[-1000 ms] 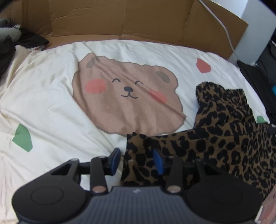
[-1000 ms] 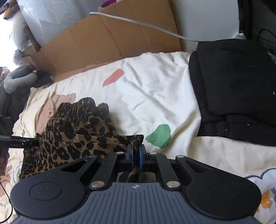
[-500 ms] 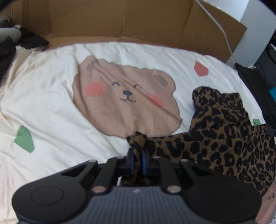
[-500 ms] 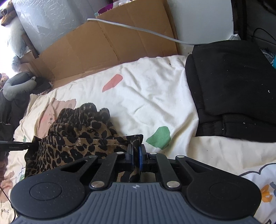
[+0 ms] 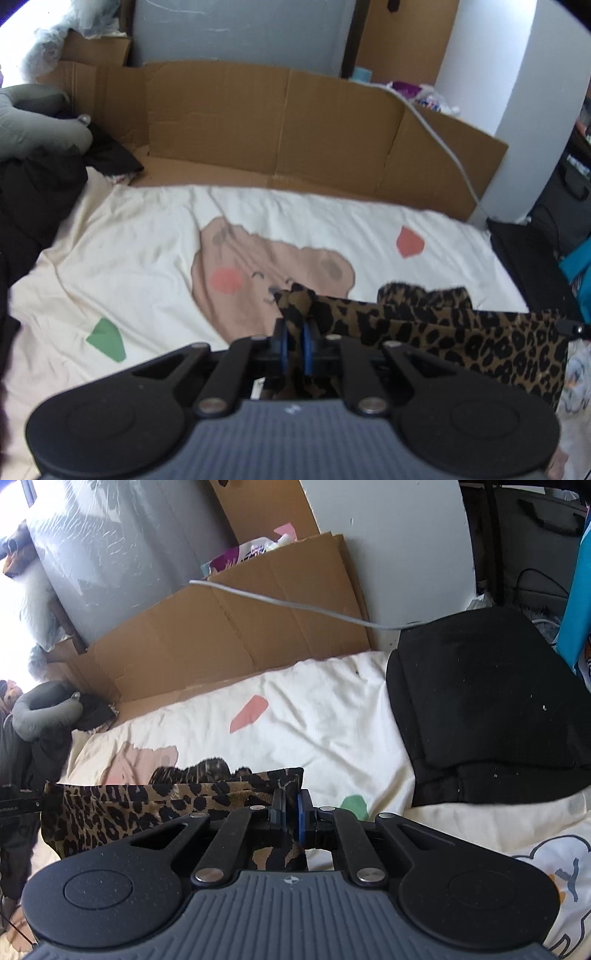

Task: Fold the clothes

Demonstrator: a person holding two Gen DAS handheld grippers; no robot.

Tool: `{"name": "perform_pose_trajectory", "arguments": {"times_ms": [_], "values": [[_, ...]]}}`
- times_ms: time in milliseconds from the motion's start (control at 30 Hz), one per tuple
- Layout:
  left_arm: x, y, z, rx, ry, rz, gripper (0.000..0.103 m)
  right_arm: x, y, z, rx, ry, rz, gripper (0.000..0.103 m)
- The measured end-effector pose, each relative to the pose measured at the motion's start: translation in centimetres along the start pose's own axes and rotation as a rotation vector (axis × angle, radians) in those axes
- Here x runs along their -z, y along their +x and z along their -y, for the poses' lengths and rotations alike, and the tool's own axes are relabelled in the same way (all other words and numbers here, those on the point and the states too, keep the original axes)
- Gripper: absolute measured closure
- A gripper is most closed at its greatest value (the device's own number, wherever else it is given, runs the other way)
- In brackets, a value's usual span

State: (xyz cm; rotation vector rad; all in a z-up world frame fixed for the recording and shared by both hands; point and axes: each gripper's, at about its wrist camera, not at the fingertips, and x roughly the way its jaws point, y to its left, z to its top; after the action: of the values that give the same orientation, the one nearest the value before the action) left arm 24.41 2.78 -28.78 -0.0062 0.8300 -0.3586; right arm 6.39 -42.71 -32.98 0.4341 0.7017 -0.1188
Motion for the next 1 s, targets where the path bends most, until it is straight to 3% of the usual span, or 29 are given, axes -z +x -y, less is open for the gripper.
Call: {"name": "perform_pose_trajectory", "arguments": {"times_ms": [233,600,767,1000], "values": [[-1.8,0.8,0.0,-0.004,0.006,0.022,0.094,-2.2,1.0,-0.5,0.0,-0.012,0.01,0.099],[-4.2,3.5,0.1,-0.026,0.031,-0.03,0.094,-4.3,3.7,-0.3,0.019,-0.009,-0.058,0.099],[-4.7,6.2,-0.2,-0.033,0.024,-0.092,0.094,-4.6,5.9,-0.1,0.039,-0.042,-0.102,0.099],[-3.6,11.4,-1.6,-0.037,-0.043,-0.205,0.094,-4.5,9.9,1.6,0.034,0.041,-0.196,0.099]]}}
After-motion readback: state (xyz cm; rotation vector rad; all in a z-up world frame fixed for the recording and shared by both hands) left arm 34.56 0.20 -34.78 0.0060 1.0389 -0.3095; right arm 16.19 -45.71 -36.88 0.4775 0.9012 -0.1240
